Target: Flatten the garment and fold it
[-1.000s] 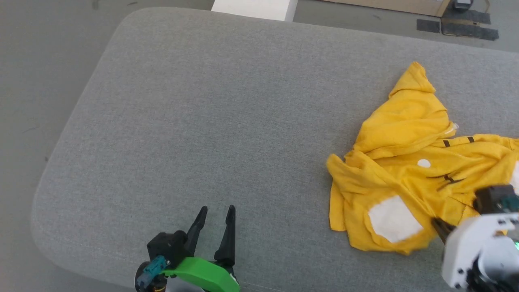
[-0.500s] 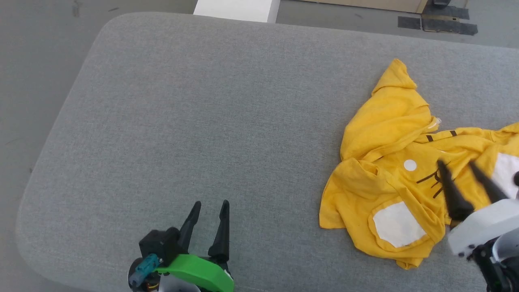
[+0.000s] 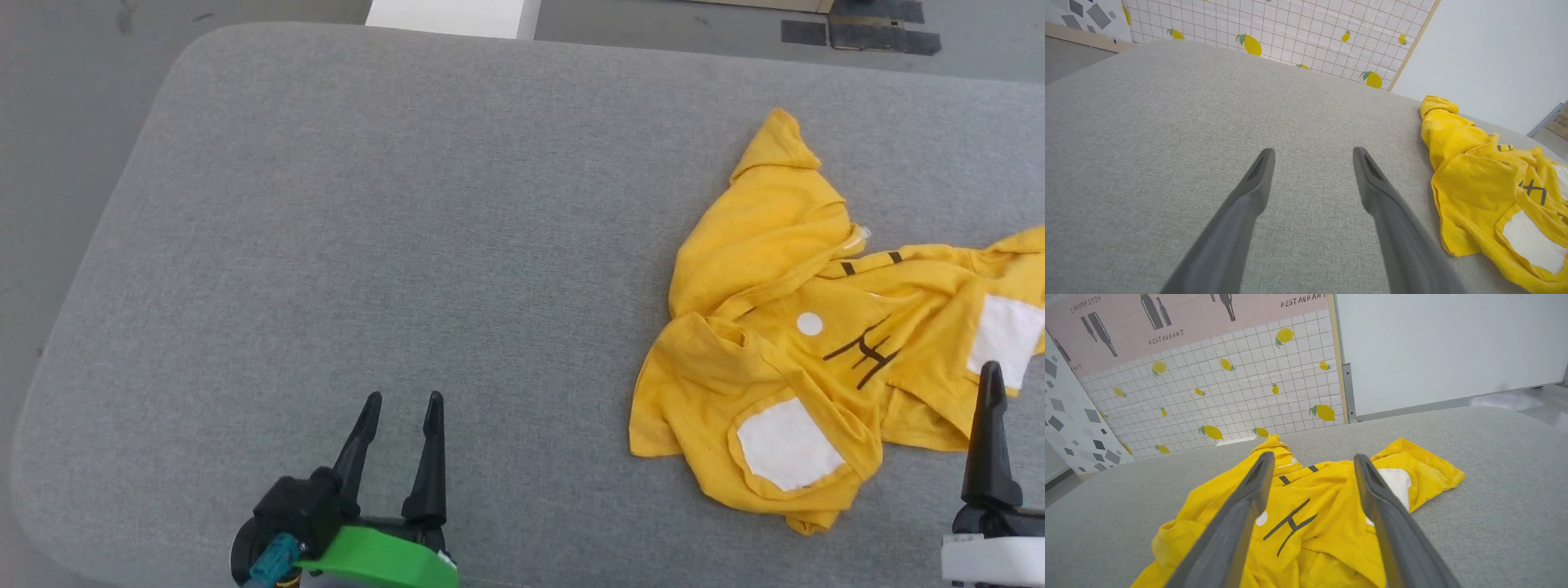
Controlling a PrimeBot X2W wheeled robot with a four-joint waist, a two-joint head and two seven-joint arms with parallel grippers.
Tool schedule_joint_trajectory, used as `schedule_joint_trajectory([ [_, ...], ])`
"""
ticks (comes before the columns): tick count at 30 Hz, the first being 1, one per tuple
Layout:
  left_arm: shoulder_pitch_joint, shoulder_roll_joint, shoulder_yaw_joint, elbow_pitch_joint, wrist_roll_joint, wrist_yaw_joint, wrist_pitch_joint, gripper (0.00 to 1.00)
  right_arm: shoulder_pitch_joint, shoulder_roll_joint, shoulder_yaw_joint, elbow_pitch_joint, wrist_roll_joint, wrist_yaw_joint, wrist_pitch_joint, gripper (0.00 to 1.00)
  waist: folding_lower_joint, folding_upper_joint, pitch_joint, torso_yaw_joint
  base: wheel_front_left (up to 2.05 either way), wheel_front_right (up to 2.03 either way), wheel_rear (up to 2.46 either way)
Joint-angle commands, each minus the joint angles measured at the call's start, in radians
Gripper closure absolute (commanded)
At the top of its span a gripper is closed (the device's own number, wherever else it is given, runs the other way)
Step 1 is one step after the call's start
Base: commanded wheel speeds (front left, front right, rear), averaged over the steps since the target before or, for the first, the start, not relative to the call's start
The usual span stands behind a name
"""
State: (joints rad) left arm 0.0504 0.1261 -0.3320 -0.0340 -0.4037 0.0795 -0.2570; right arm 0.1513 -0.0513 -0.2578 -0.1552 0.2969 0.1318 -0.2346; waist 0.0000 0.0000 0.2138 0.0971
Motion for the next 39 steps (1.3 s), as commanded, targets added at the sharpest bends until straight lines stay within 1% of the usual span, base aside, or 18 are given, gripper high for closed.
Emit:
schedule_joint_trajectory([
  [1, 0.01, 0.0, 0.004, -0.005, 0.023, -0.004, -0.005, 0.0, 0.006, 0.001, 0.007, 0.009, 0.008, -0.001, -0.013, 0.0, 0.0, 0.0, -0.002, -0.011, 0.0, 0.0, 0.0],
  [4, -0.009, 0.012, -0.011, -0.003, 0.067, -0.006, -0.004, 0.0, 0.001, 0.001, 0.009, 0.017, 0.008, -0.001, -0.022, 0.0, 0.0, 0.0, -0.002, -0.021, 0.0, 0.0, 0.0],
  [6, -0.044, 0.014, -0.034, -0.006, 0.079, -0.017, 0.033, 0.0, -0.011, 0.001, -0.002, 0.014, 0.005, -0.001, -0.024, 0.0, 0.0, 0.0, -0.002, -0.023, 0.0, 0.0, 0.0],
  [9, -0.136, 0.015, -0.092, -0.016, 0.075, -0.061, 0.179, 0.0, -0.029, 0.001, -0.018, 0.012, 0.003, -0.001, -0.026, 0.0, 0.0, 0.0, 0.004, -0.021, 0.0, 0.0, 0.0],
  [12, -0.259, -0.003, -0.152, -0.023, 0.058, -0.115, 0.324, 0.0, -0.041, 0.001, -0.031, 0.01, -0.001, -0.001, -0.027, 0.0, 0.0, 0.0, 0.017, -0.011, 0.0, 0.0, 0.0],
  [14, -0.331, -0.01, -0.197, -0.002, 0.054, -0.139, 0.438, 0.0, -0.046, 0.001, -0.031, 0.011, -0.002, -0.001, -0.027, 0.0, 0.0, 0.0, 0.026, -0.008, 0.0, 0.0, 0.0],
  [18, -0.427, -0.026, -0.281, 0.056, 0.033, -0.164, 0.669, 0.0, -0.057, 0.001, -0.019, 0.016, -0.002, -0.001, -0.027, 0.0, 0.0, 0.0, 0.049, -0.016, 0.0, 0.0, 0.0],
  [20, -0.451, -0.035, -0.304, 0.08, 0.019, -0.167, 0.742, 0.0, -0.064, 0.001, -0.012, 0.019, 0.001, -0.001, -0.027, 0.0, 0.0, 0.0, 0.061, -0.025, 0.0, 0.0, 0.0],
  [25, -0.465, -0.052, -0.326, 0.153, -0.005, -0.145, 0.799, 0.0, -0.077, 0.001, -0.001, 0.034, 0.009, -0.001, -0.027, 0.0, 0.0, 0.0, 0.093, -0.054, 0.0, 0.0, 0.0],
  [32, -0.486, -0.065, -0.339, 0.272, -0.017, -0.112, 0.794, 0.0, -0.097, 0.001, 0.007, 0.048, 0.014, -0.001, -0.027, 0.0, 0.0, 0.0, 0.135, -0.094, 0.0, 0.0, 0.0],
  [35, -0.5, -0.068, -0.343, 0.32, -0.012, -0.094, 0.786, 0.0, -0.104, 0.001, 0.008, 0.052, 0.017, -0.001, -0.027, 0.0, 0.0, 0.0, 0.147, -0.104, 0.0, 0.0, 0.0],
  [39, -0.504, -0.072, -0.359, 0.385, -0.036, -0.08, 0.775, 0.0, -0.112, 0.001, 0.011, 0.061, 0.021, -0.001, -0.027, 0.0, 0.0, 0.0, 0.156, -0.113, 0.0, 0.0, 0.0],
])
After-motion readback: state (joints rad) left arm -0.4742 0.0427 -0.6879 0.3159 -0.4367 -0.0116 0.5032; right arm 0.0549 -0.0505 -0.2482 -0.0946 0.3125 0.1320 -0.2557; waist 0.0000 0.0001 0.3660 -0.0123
